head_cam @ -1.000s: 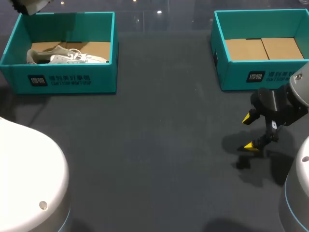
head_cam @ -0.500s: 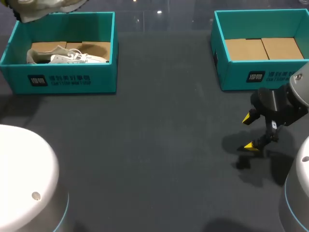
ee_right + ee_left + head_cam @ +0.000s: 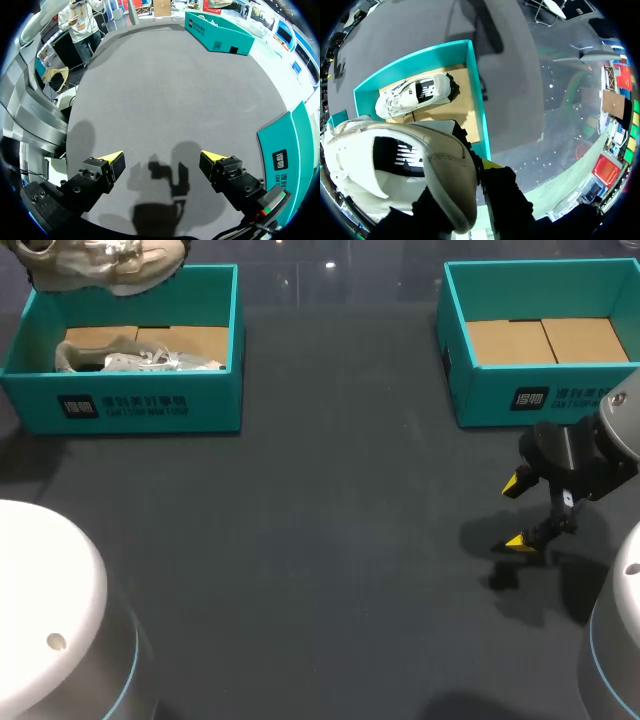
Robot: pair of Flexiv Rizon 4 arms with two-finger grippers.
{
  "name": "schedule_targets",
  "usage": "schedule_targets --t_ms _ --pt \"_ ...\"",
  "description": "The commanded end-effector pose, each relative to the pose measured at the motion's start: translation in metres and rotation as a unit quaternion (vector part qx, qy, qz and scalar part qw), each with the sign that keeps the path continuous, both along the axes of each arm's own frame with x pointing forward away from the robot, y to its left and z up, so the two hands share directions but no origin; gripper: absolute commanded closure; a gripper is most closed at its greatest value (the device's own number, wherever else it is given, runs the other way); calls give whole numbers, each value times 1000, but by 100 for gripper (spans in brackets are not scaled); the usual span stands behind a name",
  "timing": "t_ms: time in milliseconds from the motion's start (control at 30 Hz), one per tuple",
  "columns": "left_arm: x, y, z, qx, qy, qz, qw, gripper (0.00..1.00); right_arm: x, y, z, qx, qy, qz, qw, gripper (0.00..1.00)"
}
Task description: Take the shoe out of the shoebox, open the shoe tongue, remove and reinsert the insole, then place the shoe into the shoebox
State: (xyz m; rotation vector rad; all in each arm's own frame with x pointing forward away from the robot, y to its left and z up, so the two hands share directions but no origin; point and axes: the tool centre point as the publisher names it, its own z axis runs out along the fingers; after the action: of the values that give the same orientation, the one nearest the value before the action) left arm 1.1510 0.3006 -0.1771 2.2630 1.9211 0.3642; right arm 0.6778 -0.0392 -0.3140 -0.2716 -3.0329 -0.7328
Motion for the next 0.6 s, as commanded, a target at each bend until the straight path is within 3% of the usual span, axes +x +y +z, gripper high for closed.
schedule_targets --t_ms 33,400,600 --pt "5 2 2 -6 5 -3 1000 100 -1 1 0 -2 -1 -1 1000 0" --pt "27 -8 -39 40 73 17 996 100 -1 1 0 -2 -1 -1 1000 0" --pt "27 -8 -39 40 73 17 996 100 -1 1 0 -2 -1 -1 1000 0"
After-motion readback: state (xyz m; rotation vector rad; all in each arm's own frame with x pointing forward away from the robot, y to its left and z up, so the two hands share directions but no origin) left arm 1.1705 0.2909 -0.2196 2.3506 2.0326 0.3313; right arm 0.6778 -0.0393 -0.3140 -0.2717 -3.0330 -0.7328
